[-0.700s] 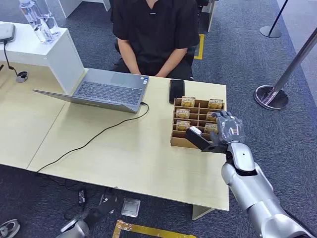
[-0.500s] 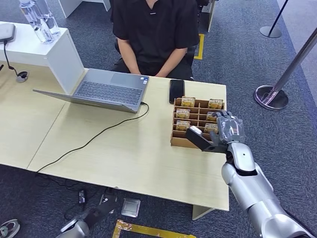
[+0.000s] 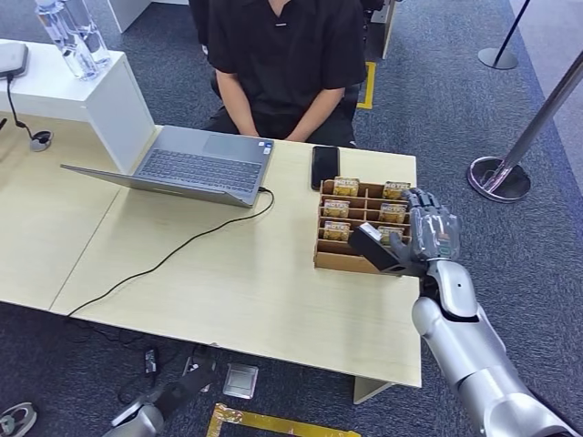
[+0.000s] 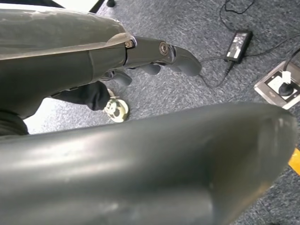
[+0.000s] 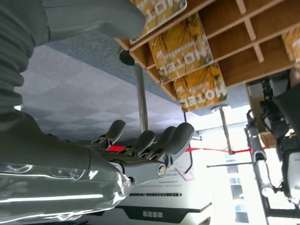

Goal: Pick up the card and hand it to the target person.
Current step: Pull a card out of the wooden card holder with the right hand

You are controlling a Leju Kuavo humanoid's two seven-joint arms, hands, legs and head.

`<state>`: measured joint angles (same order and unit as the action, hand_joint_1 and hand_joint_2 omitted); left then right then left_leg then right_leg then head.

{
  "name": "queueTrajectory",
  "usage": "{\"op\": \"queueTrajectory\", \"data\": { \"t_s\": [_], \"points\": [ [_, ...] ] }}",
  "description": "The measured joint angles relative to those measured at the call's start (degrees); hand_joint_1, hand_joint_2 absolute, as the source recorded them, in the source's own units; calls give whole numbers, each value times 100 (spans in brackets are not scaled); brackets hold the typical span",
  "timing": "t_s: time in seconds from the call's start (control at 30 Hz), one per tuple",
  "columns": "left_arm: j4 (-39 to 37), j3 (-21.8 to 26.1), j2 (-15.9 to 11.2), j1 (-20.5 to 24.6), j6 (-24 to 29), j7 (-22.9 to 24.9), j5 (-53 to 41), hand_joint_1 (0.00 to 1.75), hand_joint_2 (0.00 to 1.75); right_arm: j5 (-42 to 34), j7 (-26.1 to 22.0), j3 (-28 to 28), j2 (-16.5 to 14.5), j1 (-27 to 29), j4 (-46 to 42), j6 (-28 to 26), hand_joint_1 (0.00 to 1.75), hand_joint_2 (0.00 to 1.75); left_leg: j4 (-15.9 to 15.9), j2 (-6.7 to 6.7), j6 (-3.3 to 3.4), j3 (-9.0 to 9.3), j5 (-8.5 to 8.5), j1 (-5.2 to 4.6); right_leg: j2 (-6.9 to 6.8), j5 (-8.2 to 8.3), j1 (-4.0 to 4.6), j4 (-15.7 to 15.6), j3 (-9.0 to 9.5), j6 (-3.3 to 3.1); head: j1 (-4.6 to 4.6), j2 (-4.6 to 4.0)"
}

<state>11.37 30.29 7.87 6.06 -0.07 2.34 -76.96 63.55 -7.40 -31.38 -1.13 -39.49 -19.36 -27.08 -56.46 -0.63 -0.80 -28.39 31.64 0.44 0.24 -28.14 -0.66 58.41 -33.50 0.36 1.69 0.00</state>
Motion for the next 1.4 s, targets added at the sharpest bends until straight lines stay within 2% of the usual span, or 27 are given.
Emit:
{"op": "queueTrajectory", "data": {
  "t_s": [0.13,0.53,0.67,0.73,1.1,1.4],
  "points": [
    [0,0,0,1,0,0,0,0,0,6,-33,76,-15,-3,-16,24,50,175,0,0,0,1,0,0,0,0,0,0,0,0,1,0],
    [0,0,2,2,1,0,0,0,0,313,9,56,-141,94,-2,430,71,175,0,0,0,0,0,0,0,0,0,0,-1,0,1,0],
    [-1,0,2,2,4,0,0,0,0,338,12,53,-172,121,14,479,90,175,0,0,0,0,0,0,0,0,0,0,-1,0,1,0],
    [-2,0,2,2,6,0,0,0,0,338,12,52,-179,130,22,496,93,175,0,0,0,0,0,0,0,0,0,0,-1,0,0,0],
    [-2,0,2,3,9,0,0,0,0,376,58,51,-184,163,50,545,61,175,0,0,0,0,0,0,0,0,0,0,-1,0,1,0],
    [-2,0,3,5,8,2,-7,0,0,457,174,41,-191,171,64,635,64,175,0,0,0,0,0,0,0,0,0,0,-1,0,1,0]
  ]
}}
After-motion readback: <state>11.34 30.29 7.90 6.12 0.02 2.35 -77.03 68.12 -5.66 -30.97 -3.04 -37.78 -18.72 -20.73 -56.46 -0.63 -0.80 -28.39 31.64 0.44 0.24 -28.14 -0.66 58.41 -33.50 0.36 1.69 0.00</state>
